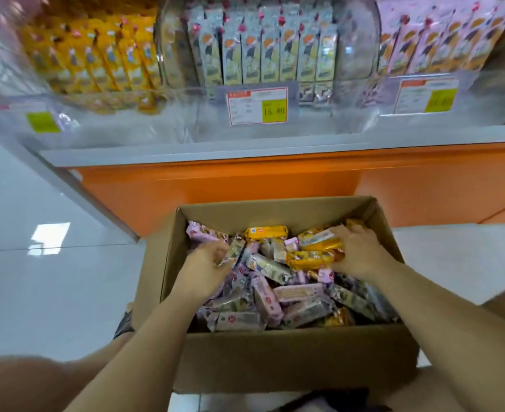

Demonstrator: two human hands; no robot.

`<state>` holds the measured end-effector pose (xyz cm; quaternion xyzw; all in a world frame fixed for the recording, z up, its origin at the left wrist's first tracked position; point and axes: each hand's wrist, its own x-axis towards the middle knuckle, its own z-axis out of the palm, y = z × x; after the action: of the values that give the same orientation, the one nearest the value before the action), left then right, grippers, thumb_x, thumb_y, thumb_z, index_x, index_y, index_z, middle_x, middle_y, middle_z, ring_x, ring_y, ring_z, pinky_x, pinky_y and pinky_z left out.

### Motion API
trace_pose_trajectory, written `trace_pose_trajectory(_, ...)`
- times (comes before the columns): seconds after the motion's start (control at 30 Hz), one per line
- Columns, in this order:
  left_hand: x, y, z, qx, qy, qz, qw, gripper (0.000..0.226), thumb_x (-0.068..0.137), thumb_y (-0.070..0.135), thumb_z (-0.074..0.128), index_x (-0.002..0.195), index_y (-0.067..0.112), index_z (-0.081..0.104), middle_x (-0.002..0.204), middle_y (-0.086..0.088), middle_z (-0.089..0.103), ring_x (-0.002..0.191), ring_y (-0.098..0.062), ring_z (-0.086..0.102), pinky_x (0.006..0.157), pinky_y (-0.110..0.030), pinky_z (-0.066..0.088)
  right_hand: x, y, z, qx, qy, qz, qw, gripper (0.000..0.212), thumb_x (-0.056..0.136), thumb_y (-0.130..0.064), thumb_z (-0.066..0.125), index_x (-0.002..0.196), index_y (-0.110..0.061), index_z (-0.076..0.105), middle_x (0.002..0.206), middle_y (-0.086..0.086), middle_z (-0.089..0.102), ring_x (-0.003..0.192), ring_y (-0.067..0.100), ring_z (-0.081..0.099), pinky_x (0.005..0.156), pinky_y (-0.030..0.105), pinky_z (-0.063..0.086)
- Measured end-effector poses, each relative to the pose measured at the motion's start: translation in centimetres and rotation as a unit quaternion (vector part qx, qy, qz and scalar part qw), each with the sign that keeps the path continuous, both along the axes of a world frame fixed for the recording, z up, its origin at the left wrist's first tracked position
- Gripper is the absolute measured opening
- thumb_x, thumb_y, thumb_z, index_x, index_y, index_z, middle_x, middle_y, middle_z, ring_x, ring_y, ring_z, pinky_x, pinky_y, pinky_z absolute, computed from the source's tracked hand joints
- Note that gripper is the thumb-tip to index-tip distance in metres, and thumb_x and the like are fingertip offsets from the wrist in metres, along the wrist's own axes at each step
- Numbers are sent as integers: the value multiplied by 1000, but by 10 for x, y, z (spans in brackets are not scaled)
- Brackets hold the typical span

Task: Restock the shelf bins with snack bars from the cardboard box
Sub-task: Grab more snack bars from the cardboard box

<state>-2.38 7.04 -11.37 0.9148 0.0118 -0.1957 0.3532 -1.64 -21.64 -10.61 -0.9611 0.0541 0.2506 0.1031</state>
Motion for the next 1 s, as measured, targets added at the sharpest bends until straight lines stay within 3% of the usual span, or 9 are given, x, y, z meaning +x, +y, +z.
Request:
trace_pose_trajectory(0.13, 9, -10, -15, 41, 38, -21, 998, 38, 94, 21, 58, 130, 13, 53, 134, -6, 54, 117, -24, 54, 97, -36, 45, -1, -7, -3, 27, 19, -57, 998, 86, 74, -42, 76, 145, -28, 30, 146, 14, 24, 129, 40, 31, 107, 40, 29)
trace_pose_trajectory(0.27, 14, -28, -26, 49, 24, -37, 998, 27, 92, 22, 60, 118, 27, 60, 129, -2, 56, 110, -23, 57, 91, -38, 49, 1, -11, -5, 44, -8, -58, 997, 80, 73, -44, 77, 141, -32, 37, 148, 12, 16, 132, 40, 27, 110, 43, 24)
trace_pose_trajectory(0.37, 18, -48, -27, 104, -5, -85, 991, 33, 91, 29, 58, 124, 33, 55, 131, 5, 50, 119, -21, 49, 102, -42, 40, 2, -14, -3, 41, -7, -47, 998, 77, 75, -44, 75, 141, -35, 36, 148, 14, 19, 130, 40, 25, 110, 41, 23)
trace_pose_trajectory(0.47, 25, -68, -28, 82, -8, -108, 991, 38, 91, 29, 58, 128, 36, 51, 132, 7, 46, 98, -17, 56, 100, -42, 40, 1, -9, -6, 14, -14, -18, 1000, 76, 78, -45, 71, 143, -37, 33, 147, 8, 27, 129, 35, 22, 109, 43, 24)
trace_pose_trajectory(0.57, 37, -71, -34, 46, 29, -52, 997, 47, 91, 27, 61, 135, 30, 46, 141, -2, 36, 81, -20, 56, 92, -40, 47, -2, -1, -19, 25, -13, 1, 1000, 81, 77, -45, 72, 146, -36, 29, 151, 2, 23, 139, 35, 5, 111, 52, 22)
trace_pose_trajectory(0.67, 48, -62, -41, 53, 47, -17, 997, 56, 93, 23, 61, 143, 26, 35, 147, -8, 26, 73, -19, 54, 85, -33, 47, -3, -3, -28, 30, -39, 7, 999, 80, 77, -42, 72, 145, -33, 31, 152, 1, 24, 139, 35, 4, 113, 47, 20)
trace_pose_trajectory(0.87, 61, -66, -54, 61, 64, -16, 996, 56, 95, 25, 57, 145, 22, 31, 148, -10, 27, 96, -27, 59, 87, -36, 46, 14, -19, -31, 46, -45, 24, 998, 74, 72, -60, 70, 137, -33, 46, 142, -4, 40, 130, 29, 21, 111, 38, 22)
trace_pose_trajectory(1.0, 63, -68, -64, 99, 44, -28, 994, 54, 94, 33, 57, 142, 20, 35, 142, -6, 40, 101, -25, 58, 82, -37, 50, 16, -17, -30, 35, -29, 24, 999, 83, 68, -59, 73, 139, -29, 42, 141, -3, 39, 127, 29, 21, 108, 36, 26)
